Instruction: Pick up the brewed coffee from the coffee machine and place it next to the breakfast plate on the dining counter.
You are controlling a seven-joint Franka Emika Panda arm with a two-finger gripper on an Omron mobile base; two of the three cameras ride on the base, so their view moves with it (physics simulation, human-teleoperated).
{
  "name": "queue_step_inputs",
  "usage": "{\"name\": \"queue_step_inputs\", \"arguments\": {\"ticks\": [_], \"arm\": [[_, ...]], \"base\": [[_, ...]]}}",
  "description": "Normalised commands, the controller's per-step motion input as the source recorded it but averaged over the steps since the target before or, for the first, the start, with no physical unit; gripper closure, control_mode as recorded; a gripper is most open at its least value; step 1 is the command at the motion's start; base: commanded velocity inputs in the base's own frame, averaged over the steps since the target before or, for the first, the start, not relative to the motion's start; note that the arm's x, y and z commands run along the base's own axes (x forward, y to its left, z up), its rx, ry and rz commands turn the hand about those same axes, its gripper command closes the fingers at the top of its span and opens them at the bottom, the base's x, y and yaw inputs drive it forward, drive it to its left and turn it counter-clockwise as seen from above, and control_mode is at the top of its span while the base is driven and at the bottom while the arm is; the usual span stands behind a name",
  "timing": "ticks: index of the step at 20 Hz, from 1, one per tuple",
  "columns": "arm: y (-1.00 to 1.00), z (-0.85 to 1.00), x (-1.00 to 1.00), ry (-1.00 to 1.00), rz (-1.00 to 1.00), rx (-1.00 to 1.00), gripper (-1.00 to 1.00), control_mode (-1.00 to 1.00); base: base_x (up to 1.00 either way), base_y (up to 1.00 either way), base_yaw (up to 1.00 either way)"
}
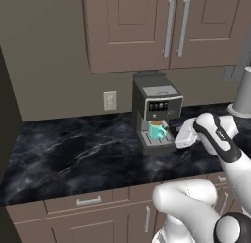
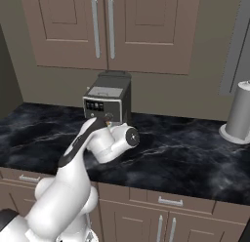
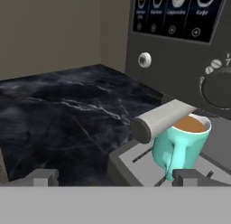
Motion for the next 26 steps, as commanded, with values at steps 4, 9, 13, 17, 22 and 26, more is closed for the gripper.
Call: {"name": "queue_step_inputs", "arguments": {"ticks": [4, 9, 13, 17, 22, 26], "arm": [[0.04, -0.01, 0.2, 0.0, 0.0, 0.06, -1.0, -1.0], [0.0, -0.16, 0.22, 0.0, 0.0, 0.02, -1.0, -1.0], [0.0, -0.27, 0.16, 0.0, 0.0, 0.0, -1.0, -1.0], [0.0, -0.18, 0.19, 0.0, 0.0, 0.01, -1.0, -1.0], [0.0, -0.1, 0.14, -0.01, 0.0, 0.0, -1.0, -1.0], [0.0, -0.03, 0.18, 0.0, 0.0, 0.02, -1.0, -1.0]], "base": [[0.0, 0.0, 0.0], [0.0, 0.0, 0.0], [0.0, 0.0, 0.0], [0.0, 0.0, 0.0], [0.0, 0.0, 0.0], [0.0, 0.0, 0.0]]}}
